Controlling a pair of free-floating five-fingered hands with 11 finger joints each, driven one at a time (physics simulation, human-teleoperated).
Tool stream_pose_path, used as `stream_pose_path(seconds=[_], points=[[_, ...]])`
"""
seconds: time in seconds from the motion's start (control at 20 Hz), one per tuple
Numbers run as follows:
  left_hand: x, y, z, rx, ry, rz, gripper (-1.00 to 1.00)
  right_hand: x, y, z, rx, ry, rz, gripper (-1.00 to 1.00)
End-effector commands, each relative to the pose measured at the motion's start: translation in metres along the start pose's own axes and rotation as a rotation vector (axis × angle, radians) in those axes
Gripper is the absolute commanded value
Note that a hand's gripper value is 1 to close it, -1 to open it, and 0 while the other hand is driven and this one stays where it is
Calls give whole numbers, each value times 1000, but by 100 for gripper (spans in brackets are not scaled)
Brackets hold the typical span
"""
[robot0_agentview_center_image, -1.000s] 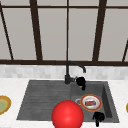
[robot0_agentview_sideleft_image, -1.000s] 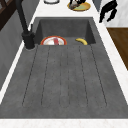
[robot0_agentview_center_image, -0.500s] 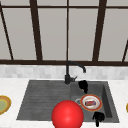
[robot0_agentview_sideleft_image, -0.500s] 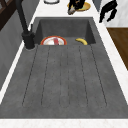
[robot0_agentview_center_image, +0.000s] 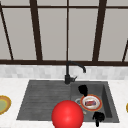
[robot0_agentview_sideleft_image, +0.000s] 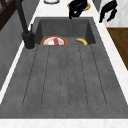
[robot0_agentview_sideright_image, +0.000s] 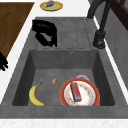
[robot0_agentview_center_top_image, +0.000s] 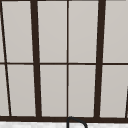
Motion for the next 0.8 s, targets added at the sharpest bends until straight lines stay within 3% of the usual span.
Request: stream_pose_path(seconds=[0.0, 0.1, 0.25, 0.35, 0.4, 0.45, 0.5, 0.65, 0.7, 0.75], points=[[-6, -30, -4, -42, -103, -14, 100, 0, 0, 0, 0, 0, 0, 0], [-7, -47, -10, -32, -88, -34, 100, 0, 0, 0, 0, 0, 0, 0], [-9, -67, -22, -25, -58, -30, 100, 0, 0, 0, 0, 0, 0, 0], [-8, -74, -31, -36, -35, -14, 100, 0, 0, 0, 0, 0, 0, 0], [-3, -72, -35, -54, -8, -9, 100, 0, 0, 0, 0, 0, 0, 0], [-5, -70, -30, -64, -5, 4, -100, 0, 0, 0, 0, 0, 0, 0], [2, -69, -23, -24, 15, 14, -100, 0, 0, 0, 0, 0, 0, 0], [-1, -57, -41, -55, 9, 55, -100, 0, 0, 0, 0, 0, 0, 0], [0, -57, -40, -49, 4, 58, -100, 0, 0, 0, 0, 0, 0, 0], [4, -58, -38, -31, -5, 38, -100, 0, 0, 0, 0, 0, 0, 0]])
